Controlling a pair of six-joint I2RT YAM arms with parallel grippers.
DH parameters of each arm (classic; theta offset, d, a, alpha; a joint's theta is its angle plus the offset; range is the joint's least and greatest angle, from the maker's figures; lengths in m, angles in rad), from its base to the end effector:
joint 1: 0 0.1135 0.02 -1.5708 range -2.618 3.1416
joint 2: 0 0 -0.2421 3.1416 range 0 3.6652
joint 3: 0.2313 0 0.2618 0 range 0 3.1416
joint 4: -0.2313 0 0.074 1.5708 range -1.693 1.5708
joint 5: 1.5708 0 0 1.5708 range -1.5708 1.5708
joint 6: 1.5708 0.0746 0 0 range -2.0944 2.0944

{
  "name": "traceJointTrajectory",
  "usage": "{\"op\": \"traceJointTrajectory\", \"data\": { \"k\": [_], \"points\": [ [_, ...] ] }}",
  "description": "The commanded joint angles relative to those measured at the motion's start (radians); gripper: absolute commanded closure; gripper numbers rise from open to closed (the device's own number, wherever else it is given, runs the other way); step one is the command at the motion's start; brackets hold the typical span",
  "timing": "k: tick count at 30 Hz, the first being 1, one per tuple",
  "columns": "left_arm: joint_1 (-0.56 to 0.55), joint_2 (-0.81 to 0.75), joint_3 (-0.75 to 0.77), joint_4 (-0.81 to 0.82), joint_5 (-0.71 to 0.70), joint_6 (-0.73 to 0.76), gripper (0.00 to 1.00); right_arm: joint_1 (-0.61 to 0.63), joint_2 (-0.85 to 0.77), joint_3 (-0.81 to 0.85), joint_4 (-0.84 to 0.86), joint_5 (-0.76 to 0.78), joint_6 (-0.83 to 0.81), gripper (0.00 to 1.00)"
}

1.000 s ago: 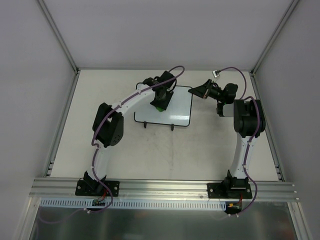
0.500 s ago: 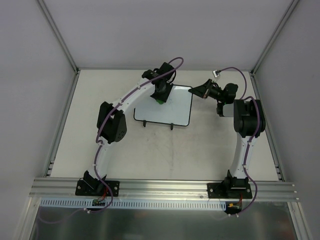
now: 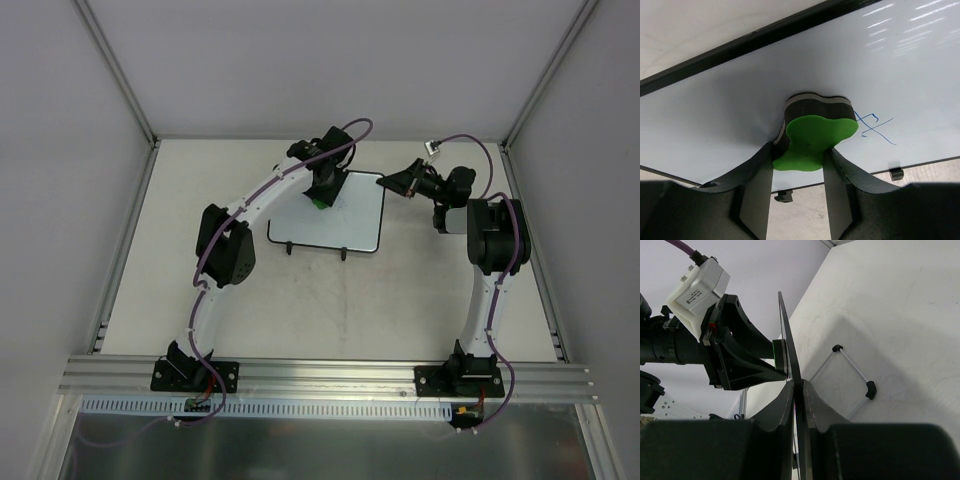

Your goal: Erase the whiteboard

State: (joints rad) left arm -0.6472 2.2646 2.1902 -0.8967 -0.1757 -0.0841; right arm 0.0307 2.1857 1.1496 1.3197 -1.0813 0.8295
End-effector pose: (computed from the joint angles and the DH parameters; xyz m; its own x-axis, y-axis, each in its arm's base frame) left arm 0.4200 -0.3011 0.2188 -0.6995 0.4250 -0.5745 0.4578 0.8838 0.0964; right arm 0.4436 0.0795 0.1531 -0.4465 0.3333 -0.8304 -0.7879 0.2934 0.5414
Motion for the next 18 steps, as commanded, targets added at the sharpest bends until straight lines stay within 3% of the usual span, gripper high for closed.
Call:
{"op": "traceJointTrajectory", "data": {
  "k": [1, 18],
  "points": [
    [-0.028, 0.023, -0.026, 0.047, -0.024, 0.032, 1.0, 0.012, -0.003, 0.01, 0.188, -0.039, 0.008, 1.0],
    [-0.109, -0.076, -0.247, 0.051, -0.033, -0.049, 1.0, 0.021, -0.021, 0.027, 0.191, -0.049, 0.0, 1.0]
  ]
}}
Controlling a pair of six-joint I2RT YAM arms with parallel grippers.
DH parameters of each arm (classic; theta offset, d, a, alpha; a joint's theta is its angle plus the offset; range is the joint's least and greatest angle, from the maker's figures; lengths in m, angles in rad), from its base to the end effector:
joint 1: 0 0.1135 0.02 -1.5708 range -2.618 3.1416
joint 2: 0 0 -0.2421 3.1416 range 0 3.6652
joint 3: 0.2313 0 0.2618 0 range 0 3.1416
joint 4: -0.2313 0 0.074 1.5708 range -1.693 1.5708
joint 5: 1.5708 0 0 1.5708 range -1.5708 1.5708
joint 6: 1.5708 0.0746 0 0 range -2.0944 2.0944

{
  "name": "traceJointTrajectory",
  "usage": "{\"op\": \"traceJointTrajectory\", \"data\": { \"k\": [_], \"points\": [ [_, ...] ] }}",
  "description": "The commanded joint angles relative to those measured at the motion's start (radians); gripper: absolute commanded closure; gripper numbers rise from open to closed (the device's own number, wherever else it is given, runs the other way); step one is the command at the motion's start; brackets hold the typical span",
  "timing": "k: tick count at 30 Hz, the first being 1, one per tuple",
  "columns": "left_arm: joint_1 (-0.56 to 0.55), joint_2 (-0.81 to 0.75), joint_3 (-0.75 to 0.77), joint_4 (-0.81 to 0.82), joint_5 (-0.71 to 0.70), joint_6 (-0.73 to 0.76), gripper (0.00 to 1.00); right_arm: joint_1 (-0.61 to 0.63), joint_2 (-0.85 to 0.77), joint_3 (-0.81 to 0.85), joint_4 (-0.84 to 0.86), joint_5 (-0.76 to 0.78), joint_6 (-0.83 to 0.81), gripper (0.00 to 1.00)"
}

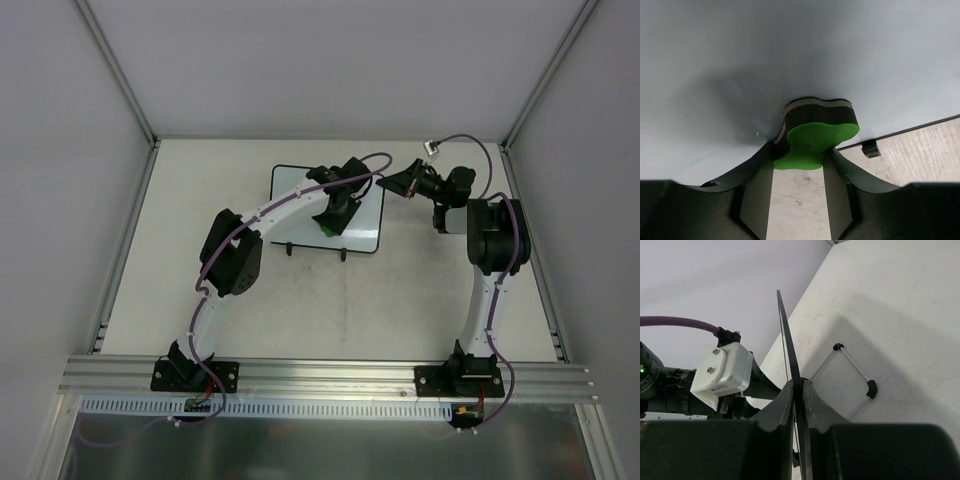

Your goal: Erase the whiteboard

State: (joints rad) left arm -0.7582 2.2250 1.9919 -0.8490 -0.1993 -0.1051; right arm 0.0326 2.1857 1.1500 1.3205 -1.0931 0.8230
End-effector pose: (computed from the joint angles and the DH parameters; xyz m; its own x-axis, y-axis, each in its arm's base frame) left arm 0.3719 -0.3318 0.1752 -0.7012 0.5224 -0.4852 0.5359 0.8350 0.1246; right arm 0.4428 0.0807 0.1531 -0.4446 0.3228 -0.8356 -0.7953 0.2869 0.5340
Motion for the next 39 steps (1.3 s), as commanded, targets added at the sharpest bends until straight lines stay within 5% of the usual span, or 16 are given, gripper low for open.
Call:
{"op": "traceJointTrajectory", "data": {
  "k": [1, 14, 29, 39],
  "points": [
    [-0.003, -0.045, -0.071, 0.004, -0.009, -0.033, 1.0, 0.02, -0.023, 0.03, 0.19, -0.037, 0.007, 1.0],
    [-0.027, -0.076, -0.091, 0.019, -0.03, -0.028, 1.0, 0.024, -0.021, 0.031, 0.19, -0.039, 0.008, 1.0],
    [0.163, -0.057, 0.119, 0.011, 0.037, 0.01, 1.0, 0.026, -0.026, 0.022, 0.195, -0.042, 0.004, 1.0],
    [0.165, -0.039, 0.119, 0.001, 0.071, 0.022, 1.0, 0.026, -0.024, 0.02, 0.195, -0.044, 0.002, 1.0]
  ]
}}
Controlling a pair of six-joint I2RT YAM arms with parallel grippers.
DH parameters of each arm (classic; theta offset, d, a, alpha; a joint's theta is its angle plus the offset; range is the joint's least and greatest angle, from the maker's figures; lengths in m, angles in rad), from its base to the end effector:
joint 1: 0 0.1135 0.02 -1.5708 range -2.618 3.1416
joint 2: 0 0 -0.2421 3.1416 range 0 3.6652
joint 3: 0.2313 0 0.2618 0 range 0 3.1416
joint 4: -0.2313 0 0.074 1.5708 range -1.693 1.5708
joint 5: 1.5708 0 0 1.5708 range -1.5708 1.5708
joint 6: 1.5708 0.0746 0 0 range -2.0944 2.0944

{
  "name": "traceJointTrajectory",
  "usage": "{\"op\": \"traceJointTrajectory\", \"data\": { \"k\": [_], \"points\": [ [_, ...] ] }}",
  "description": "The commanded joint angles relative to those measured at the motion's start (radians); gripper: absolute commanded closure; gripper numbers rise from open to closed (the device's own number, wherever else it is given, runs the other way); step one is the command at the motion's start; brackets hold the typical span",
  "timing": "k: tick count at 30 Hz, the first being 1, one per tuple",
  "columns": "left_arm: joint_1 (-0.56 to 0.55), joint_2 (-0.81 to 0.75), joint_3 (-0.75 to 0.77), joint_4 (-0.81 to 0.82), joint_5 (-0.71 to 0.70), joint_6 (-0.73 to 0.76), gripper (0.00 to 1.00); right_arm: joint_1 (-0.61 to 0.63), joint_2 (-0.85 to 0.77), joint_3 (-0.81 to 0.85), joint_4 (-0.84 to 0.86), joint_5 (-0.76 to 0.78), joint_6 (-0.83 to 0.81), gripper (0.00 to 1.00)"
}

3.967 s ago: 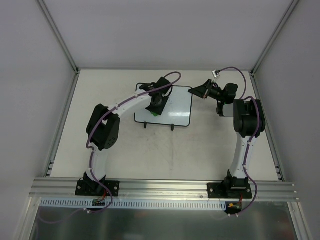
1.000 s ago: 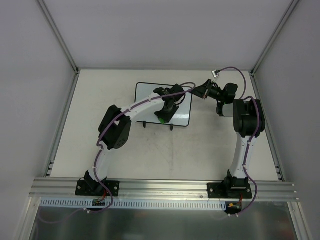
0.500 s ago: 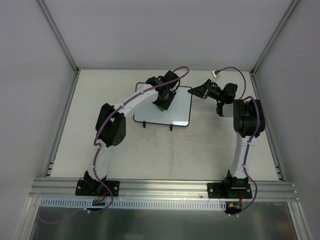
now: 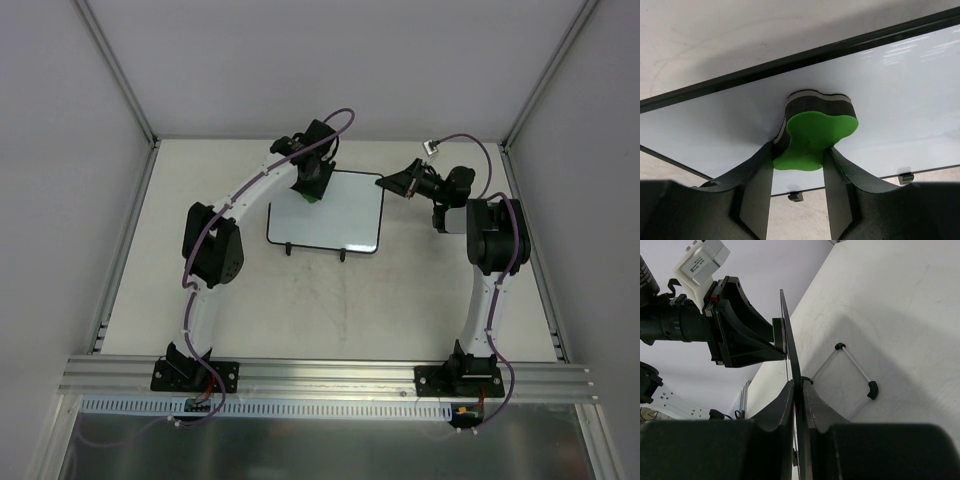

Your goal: Erase the whiteboard

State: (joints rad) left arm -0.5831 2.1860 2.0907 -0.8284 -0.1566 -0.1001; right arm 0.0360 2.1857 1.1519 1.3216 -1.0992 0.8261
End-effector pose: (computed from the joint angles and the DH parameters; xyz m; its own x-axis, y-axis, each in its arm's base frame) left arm 0.4306 -0.2701 0.2289 -0.7092 0.3495 -0.6123 0.3965 0.9158 0.0636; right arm 0.4424 0.0824 0.1536 -0.4475 0.3182 -0.8358 -0.7982 0.2794 0.5337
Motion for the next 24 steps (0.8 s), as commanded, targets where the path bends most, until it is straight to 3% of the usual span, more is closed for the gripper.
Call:
{"op": "traceJointTrajectory", "data": {
  "k": [1, 15, 24],
  "points": [
    [-0.021, -0.002, 0.011, -0.018, 0.025, 0.014, 1.0, 0.022, -0.024, 0.02, 0.194, -0.037, -0.001, 1.0],
    [-0.109, -0.081, -0.158, -0.006, 0.026, -0.066, 1.0, 0.022, -0.02, 0.02, 0.194, -0.036, 0.001, 1.0],
    [-0.116, -0.291, -0.261, 0.023, 0.023, -0.081, 1.0, 0.022, -0.021, 0.019, 0.195, -0.037, 0.002, 1.0]
  ]
}}
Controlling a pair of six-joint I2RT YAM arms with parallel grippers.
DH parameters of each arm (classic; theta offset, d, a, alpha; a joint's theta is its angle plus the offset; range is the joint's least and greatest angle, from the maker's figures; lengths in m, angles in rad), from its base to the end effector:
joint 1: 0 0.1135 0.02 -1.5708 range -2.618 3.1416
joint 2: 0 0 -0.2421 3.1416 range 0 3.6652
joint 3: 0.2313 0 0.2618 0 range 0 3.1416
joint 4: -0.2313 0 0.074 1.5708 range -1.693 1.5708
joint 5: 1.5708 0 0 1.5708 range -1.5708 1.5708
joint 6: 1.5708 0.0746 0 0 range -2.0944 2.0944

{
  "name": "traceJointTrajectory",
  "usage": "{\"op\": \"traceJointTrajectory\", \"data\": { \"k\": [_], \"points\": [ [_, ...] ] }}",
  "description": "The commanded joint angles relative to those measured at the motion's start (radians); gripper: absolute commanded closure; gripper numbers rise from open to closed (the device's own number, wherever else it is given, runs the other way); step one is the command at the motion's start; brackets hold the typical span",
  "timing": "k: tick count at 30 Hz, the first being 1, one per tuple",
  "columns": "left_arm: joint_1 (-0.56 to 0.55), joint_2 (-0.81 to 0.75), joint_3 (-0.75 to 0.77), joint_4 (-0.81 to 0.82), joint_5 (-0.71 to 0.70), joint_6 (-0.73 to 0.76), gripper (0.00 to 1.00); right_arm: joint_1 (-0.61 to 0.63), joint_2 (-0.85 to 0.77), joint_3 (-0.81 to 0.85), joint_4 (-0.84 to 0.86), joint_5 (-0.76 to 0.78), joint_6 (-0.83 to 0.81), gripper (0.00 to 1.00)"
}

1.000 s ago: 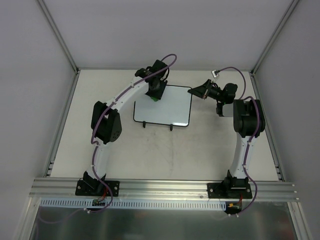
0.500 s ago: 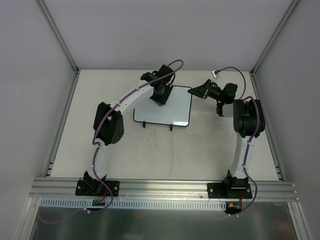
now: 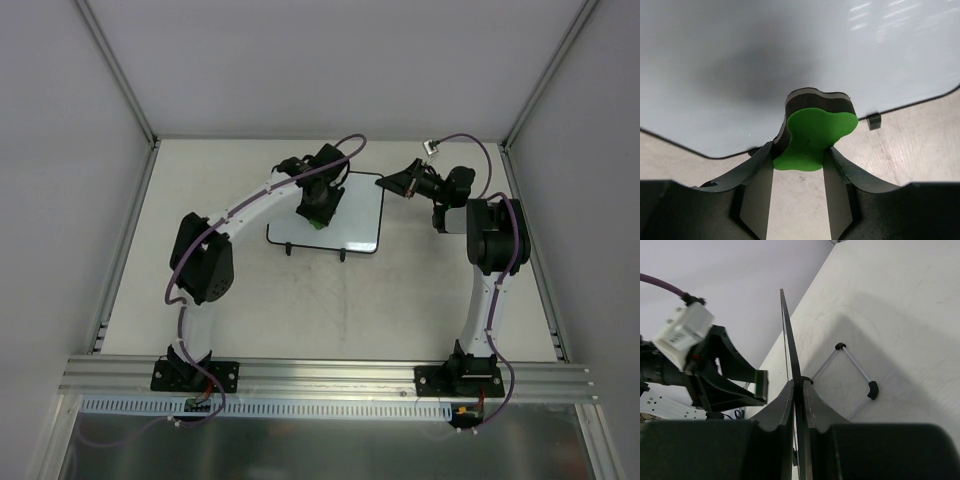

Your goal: Erase the whiteboard

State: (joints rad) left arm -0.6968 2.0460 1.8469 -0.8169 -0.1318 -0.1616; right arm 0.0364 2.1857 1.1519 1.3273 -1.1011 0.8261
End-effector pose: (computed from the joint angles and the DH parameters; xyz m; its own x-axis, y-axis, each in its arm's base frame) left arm 0.3670 -0.2943 0.2114 -0.7372 0.4089 -0.5379 0.4706 0.8820 0.0255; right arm 0.4420 0.0827 0.1542 -0.4434 0.3169 -0.8385 -0.8019 0.2778 0.5290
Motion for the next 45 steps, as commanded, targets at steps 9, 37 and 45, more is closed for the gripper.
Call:
{"op": "traceJointTrajectory", "data": {
  "k": [9, 37, 45],
  "points": [
    [0.046, -0.395, -0.291, 0.086, 0.003, -0.045, 1.0, 0.022, -0.024, 0.016, 0.19, -0.034, 0.005, 1.0],
    [0.396, -0.638, -1.016, 0.363, -0.051, -0.431, 1.0, 0.031, -0.026, 0.015, 0.201, -0.036, 0.011, 1.0],
    [0.405, -0.596, -1.012, 0.392, -0.026, -0.414, 0.53, 0.031, -0.024, 0.017, 0.199, -0.036, 0.011, 1.0]
  ]
}}
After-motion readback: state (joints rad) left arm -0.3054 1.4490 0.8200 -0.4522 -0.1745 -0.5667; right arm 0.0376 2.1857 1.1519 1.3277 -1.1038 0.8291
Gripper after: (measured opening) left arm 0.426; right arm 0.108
